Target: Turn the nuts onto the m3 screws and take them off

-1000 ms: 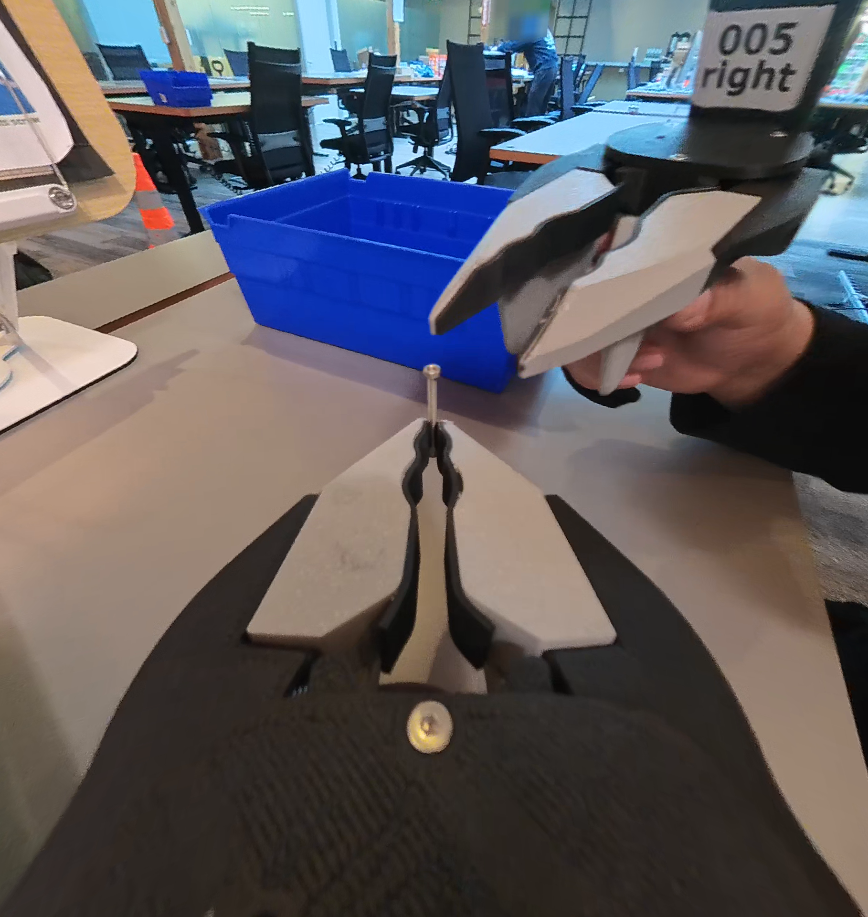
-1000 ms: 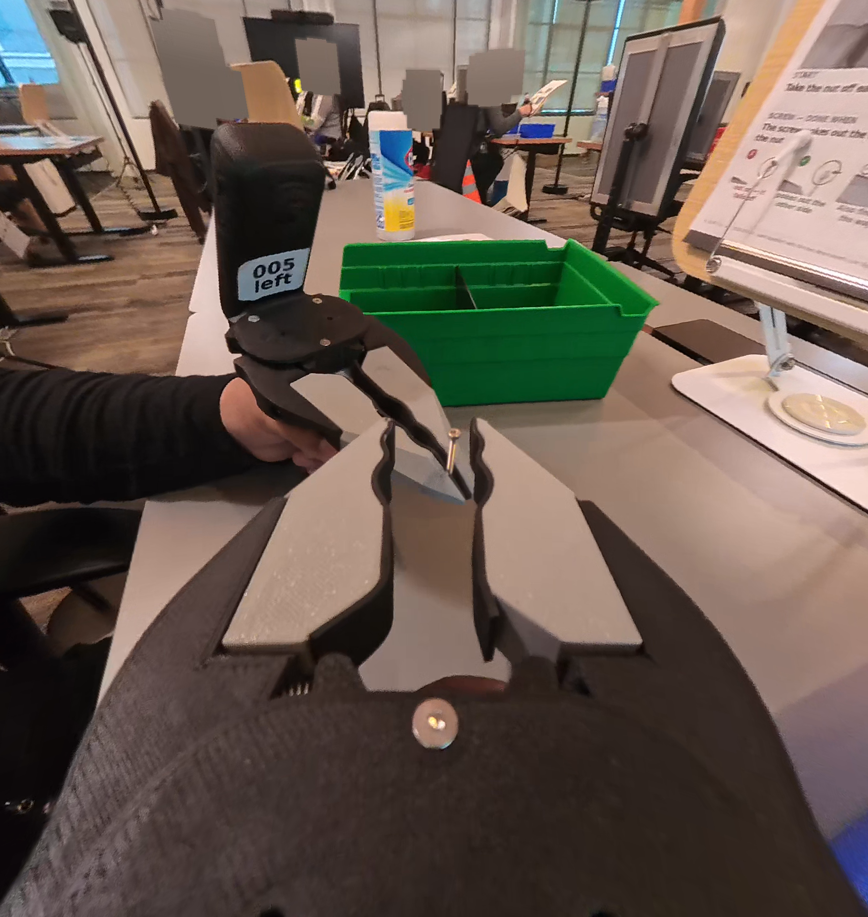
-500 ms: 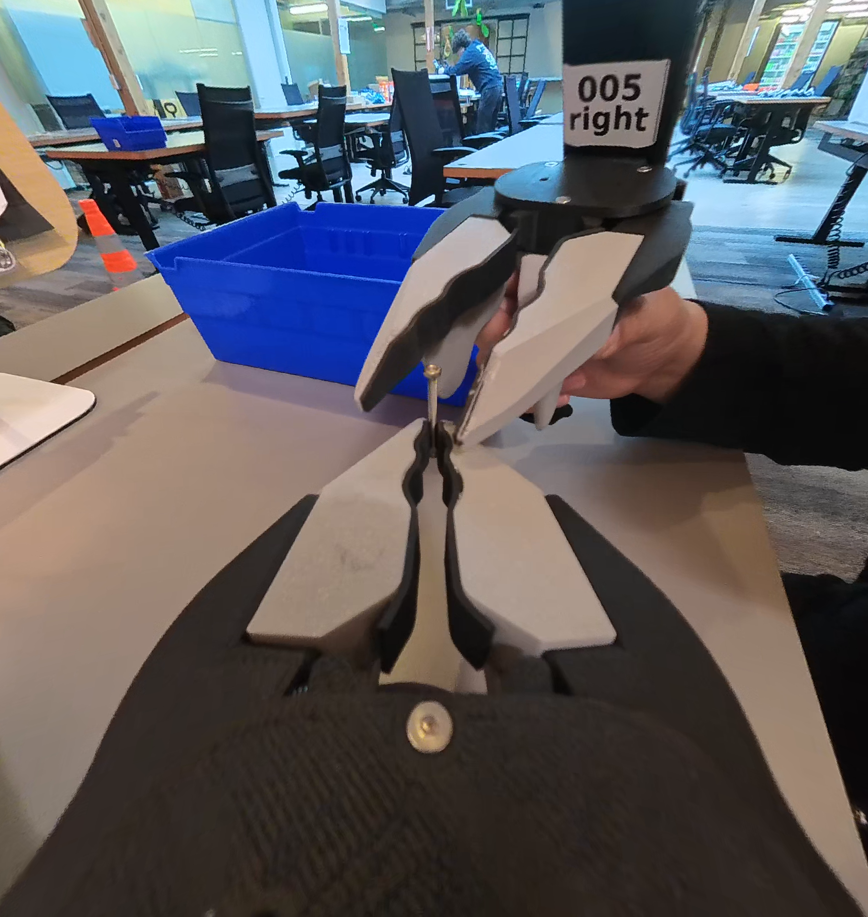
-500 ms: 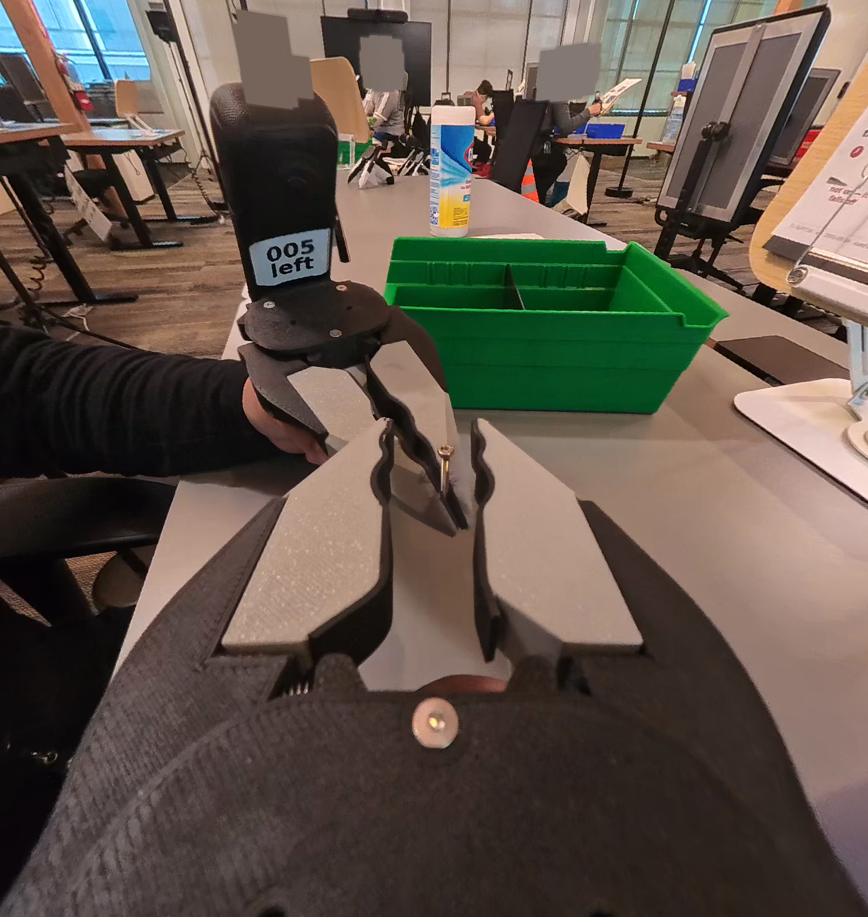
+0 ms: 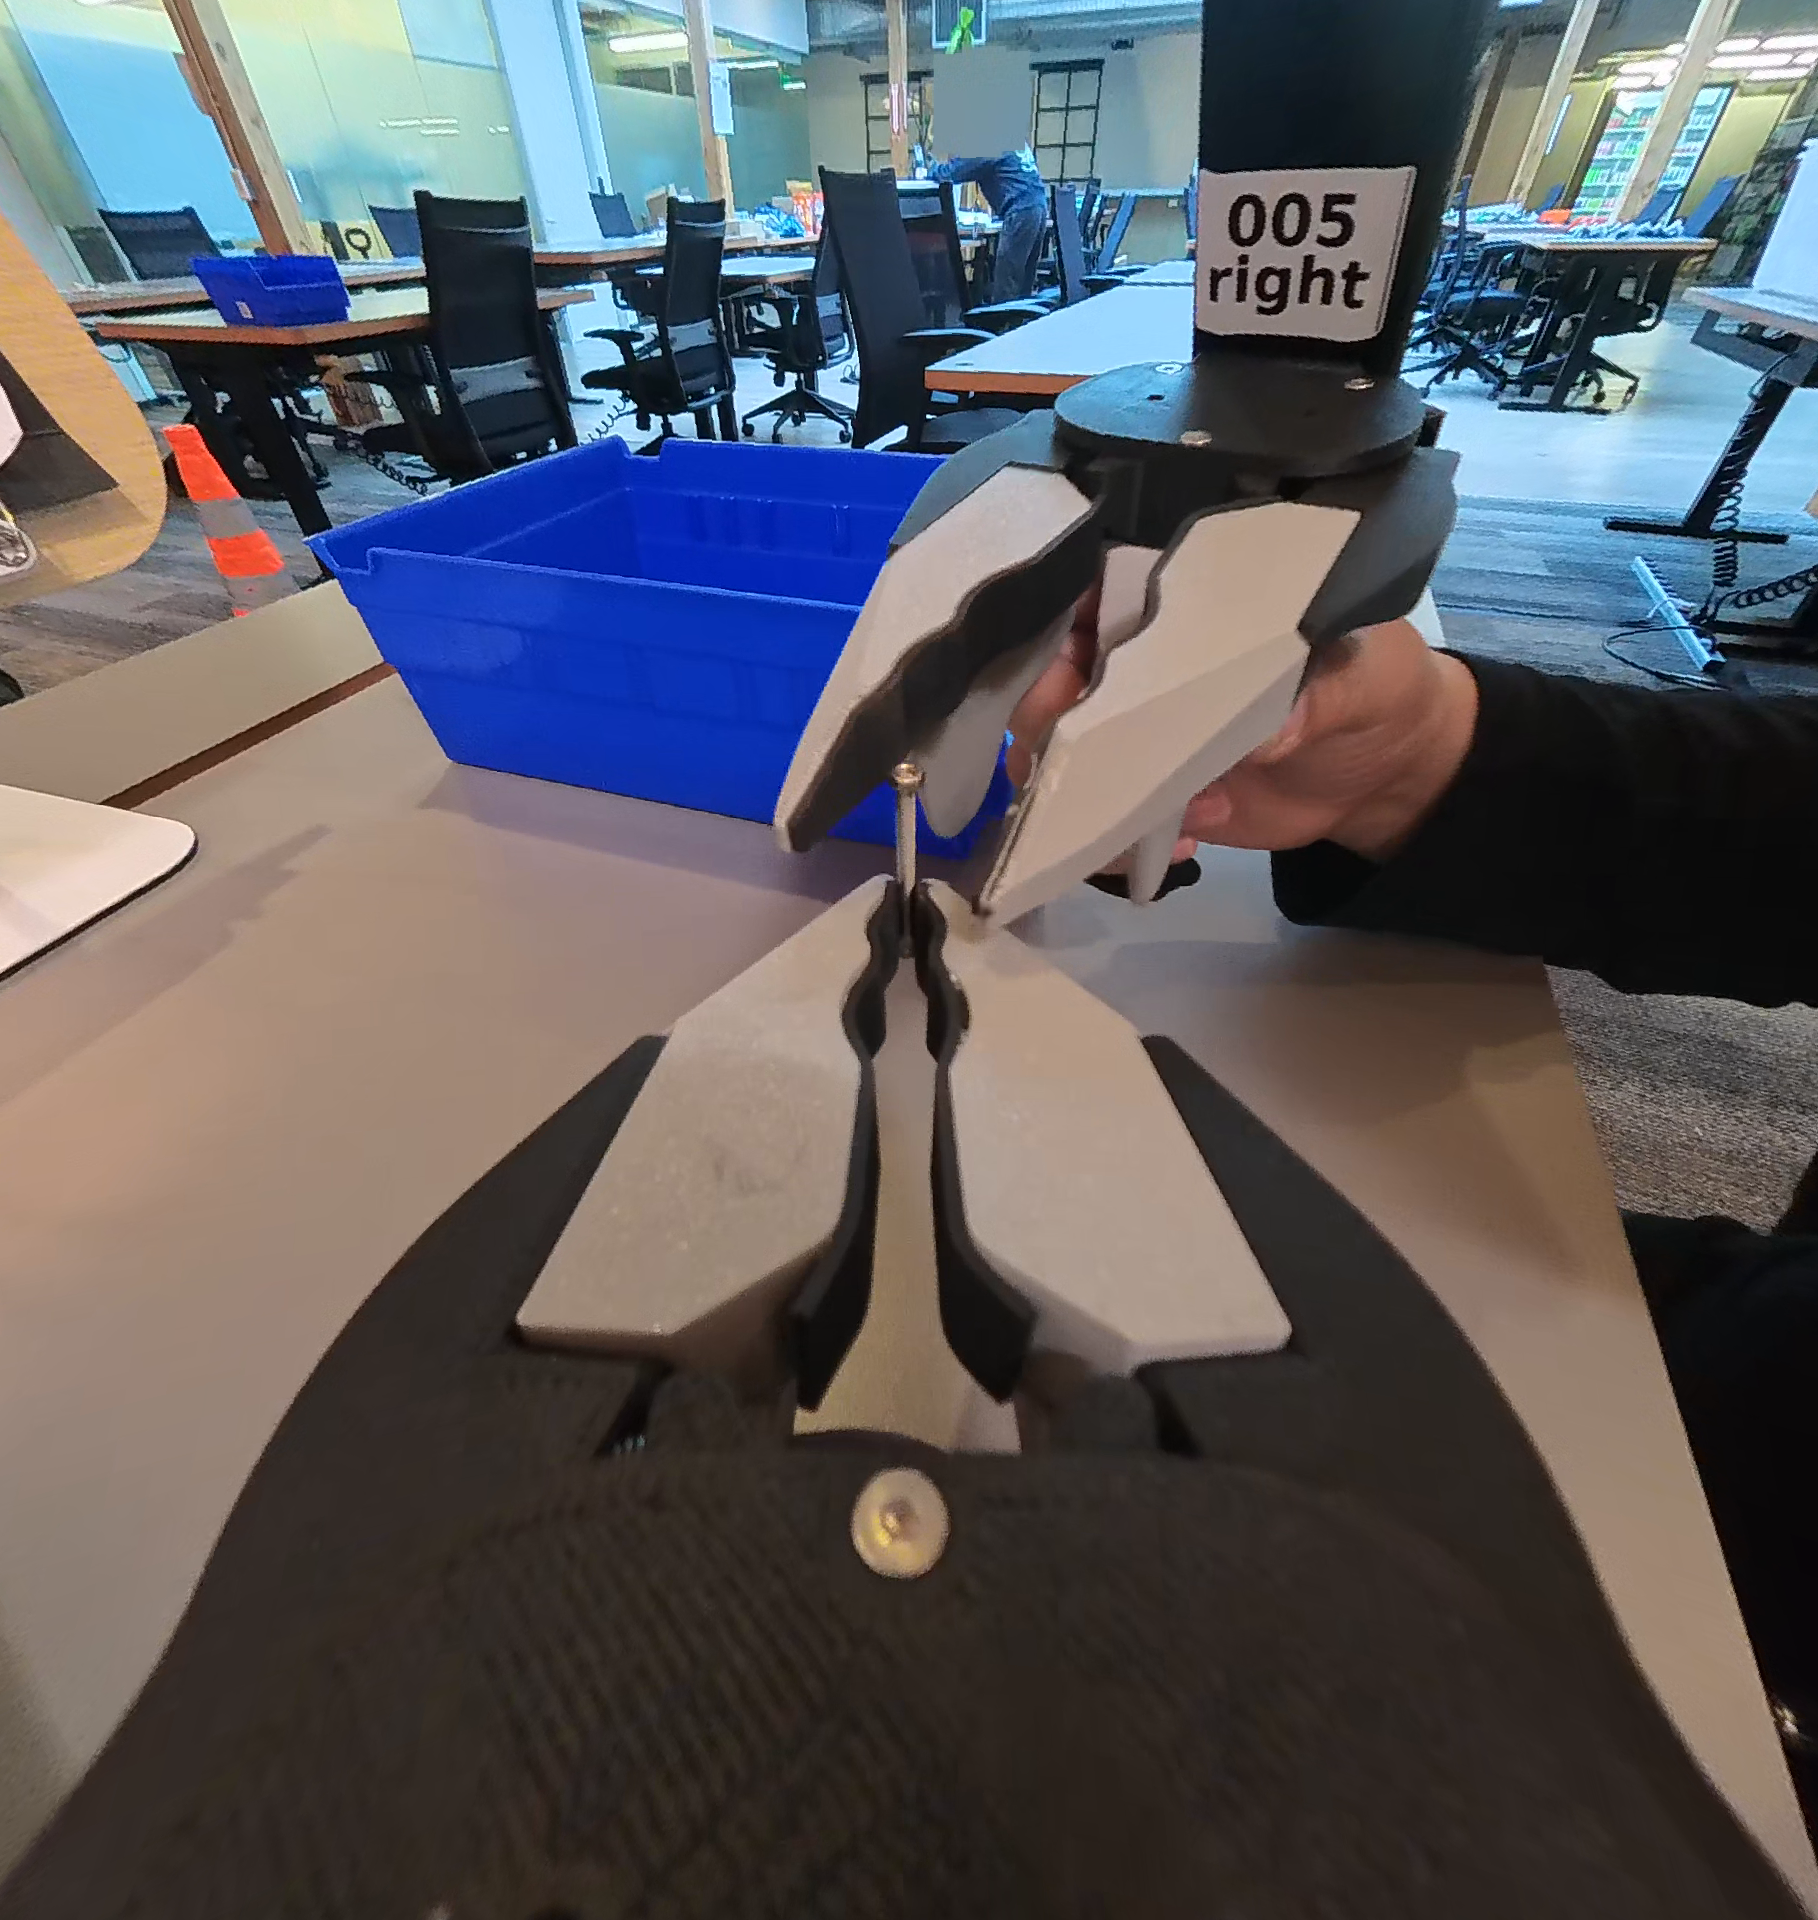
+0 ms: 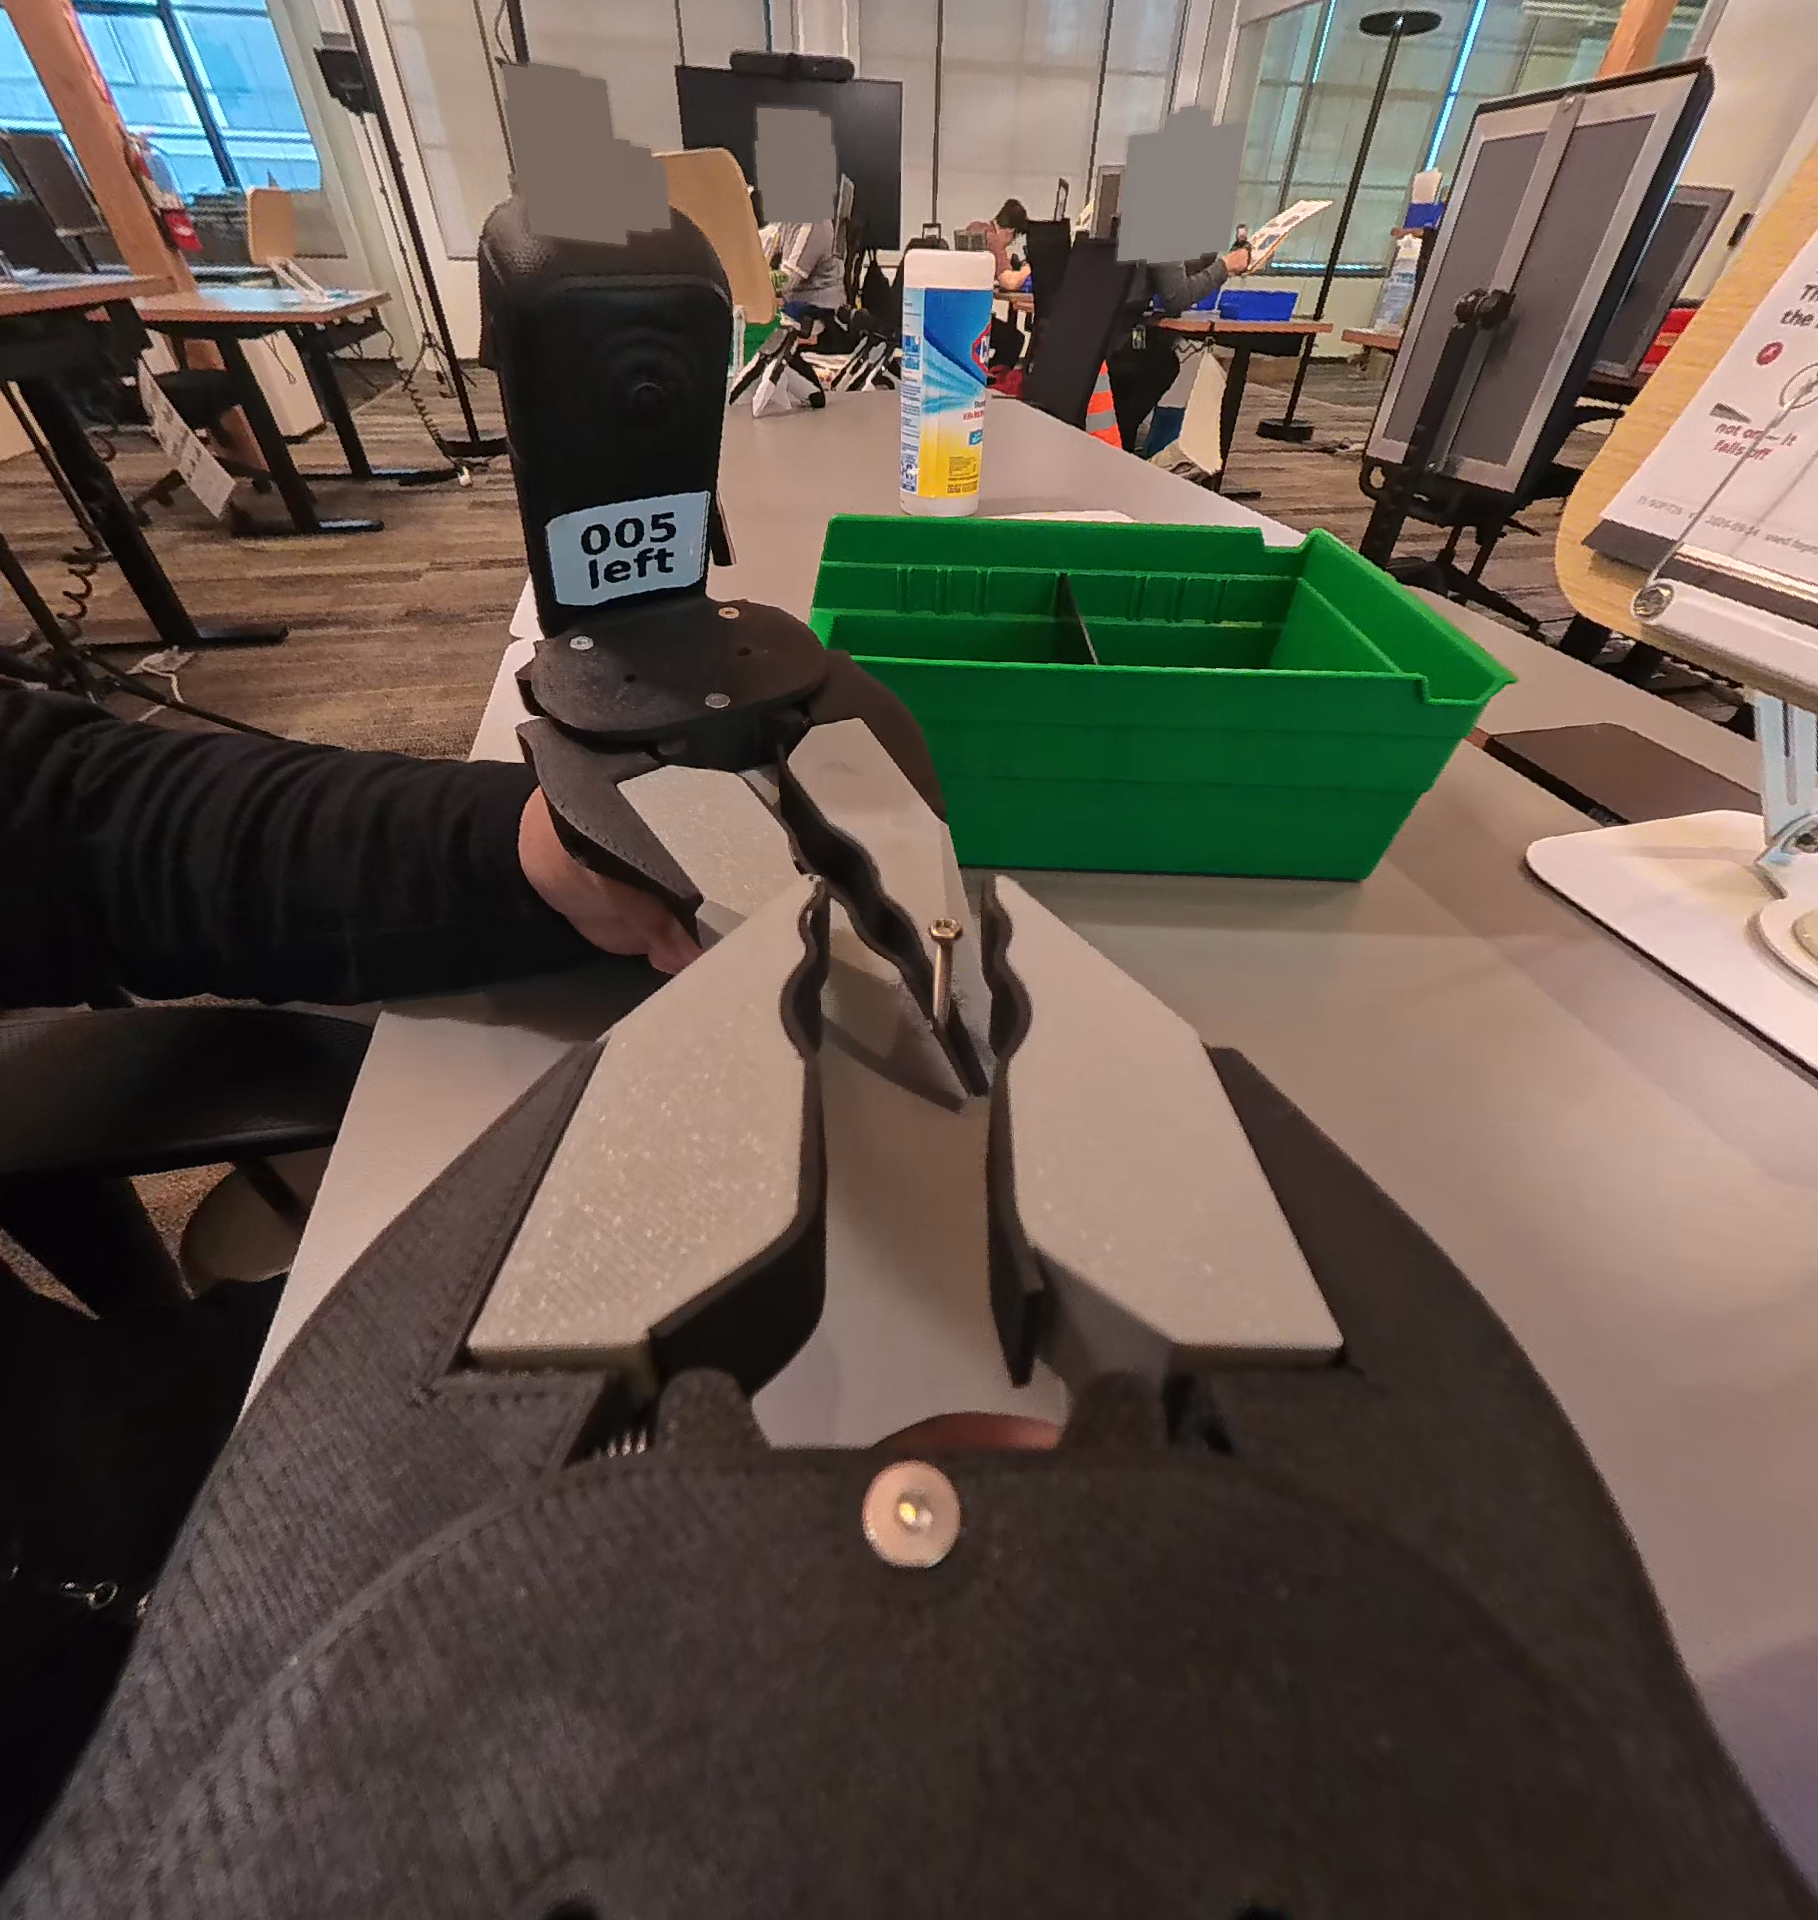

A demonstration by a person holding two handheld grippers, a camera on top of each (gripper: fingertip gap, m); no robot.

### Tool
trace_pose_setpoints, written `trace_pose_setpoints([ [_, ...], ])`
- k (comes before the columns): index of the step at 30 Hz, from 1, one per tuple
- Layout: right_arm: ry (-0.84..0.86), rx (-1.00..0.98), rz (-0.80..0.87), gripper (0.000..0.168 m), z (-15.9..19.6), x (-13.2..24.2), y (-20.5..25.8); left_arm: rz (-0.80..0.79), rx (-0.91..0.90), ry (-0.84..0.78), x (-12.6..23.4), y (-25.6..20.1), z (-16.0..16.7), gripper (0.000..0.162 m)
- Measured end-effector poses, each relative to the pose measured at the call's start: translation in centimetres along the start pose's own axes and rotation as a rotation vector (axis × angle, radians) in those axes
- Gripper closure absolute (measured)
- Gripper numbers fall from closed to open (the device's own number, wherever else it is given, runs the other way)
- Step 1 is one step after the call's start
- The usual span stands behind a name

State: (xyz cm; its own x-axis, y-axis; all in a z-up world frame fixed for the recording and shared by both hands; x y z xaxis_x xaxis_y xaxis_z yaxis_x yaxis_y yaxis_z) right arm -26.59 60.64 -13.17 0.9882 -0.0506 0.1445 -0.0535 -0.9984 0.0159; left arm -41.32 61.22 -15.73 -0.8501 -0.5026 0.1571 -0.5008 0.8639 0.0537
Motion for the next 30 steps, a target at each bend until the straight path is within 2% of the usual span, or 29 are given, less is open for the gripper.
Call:
trace_pose_setpoints([
  [25,0.014,0.017,0.022,0.146,0.1,0.3,0.2,0.0,0.004,0.001,0.0,0.1,0.0,0.162],
  [30,-0.008,0.053,0.067,0.146,-0.4,1.6,0.5,0.004,0.018,-0.004,0.1,0.2,0.0,0.162],
])
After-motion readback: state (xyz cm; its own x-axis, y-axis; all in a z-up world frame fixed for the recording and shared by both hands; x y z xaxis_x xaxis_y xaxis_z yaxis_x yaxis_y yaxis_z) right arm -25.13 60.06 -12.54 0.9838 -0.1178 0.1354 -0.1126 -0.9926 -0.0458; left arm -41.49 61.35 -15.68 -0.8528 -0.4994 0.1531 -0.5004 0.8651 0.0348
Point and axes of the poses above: each gripper's, where its closed fingertips meet, x back along the fingers, z out of its underside, y = z × x across the jaws, the point moved 10 cm from there along x, back along the fingers, and after that the axes turned 14 degrees about -z, right-handed, at the moved point
